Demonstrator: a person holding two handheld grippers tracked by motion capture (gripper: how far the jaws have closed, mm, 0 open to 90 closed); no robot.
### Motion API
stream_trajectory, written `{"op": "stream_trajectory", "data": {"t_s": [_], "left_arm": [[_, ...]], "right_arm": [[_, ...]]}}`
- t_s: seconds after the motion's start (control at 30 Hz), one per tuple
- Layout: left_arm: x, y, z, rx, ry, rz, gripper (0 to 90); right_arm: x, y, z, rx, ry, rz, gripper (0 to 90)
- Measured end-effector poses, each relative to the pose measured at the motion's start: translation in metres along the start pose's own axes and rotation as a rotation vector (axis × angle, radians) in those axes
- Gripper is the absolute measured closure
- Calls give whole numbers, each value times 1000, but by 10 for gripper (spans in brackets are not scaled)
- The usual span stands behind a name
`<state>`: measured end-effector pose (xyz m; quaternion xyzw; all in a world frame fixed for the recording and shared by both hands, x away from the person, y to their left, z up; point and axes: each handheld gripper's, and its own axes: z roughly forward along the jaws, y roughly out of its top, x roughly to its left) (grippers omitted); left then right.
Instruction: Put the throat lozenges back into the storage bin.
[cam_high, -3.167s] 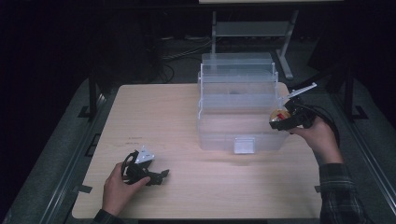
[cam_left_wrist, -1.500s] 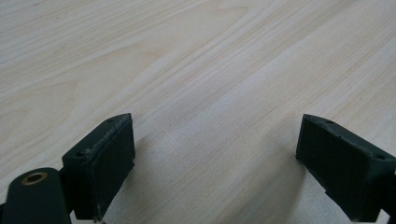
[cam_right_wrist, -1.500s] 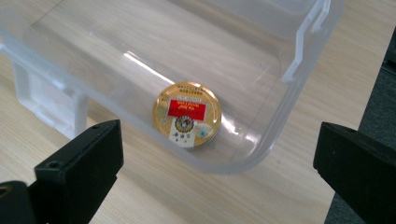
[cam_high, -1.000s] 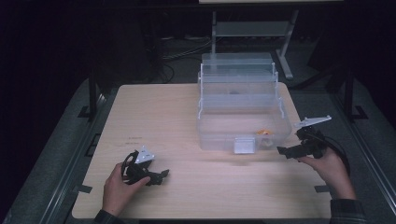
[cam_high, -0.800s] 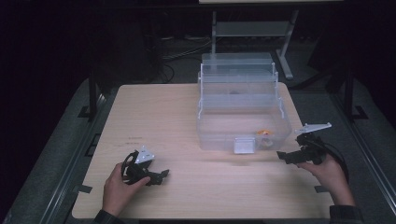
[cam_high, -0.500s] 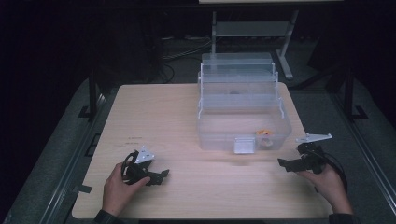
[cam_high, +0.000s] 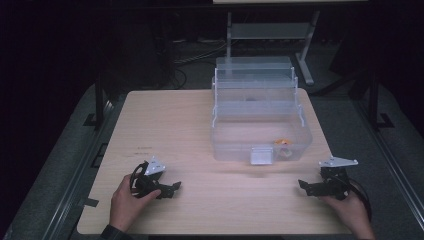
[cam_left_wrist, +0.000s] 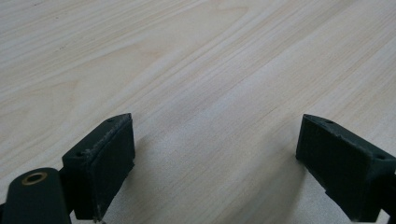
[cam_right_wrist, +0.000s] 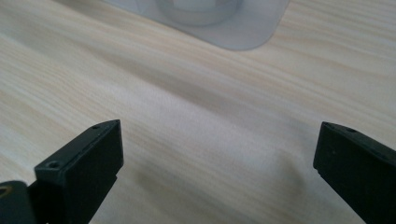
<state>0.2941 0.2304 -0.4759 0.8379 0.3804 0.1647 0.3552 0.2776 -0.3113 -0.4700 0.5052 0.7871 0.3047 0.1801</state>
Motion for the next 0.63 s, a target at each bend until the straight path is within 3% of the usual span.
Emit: {"op": "stream_trajectory", "data": {"t_s": [0.17,0.23,0.63], "left_arm": [[0,0,0,0,0,0,109],[0,0,0,0,0,0,109],[0,0,0,0,0,1,109]], "right_arm": [[6,-14,3,-33,-24,-2,4],[6,-18,3,-53,-8,12,4],[7,-19,2,-50,-9,11,4]]}}
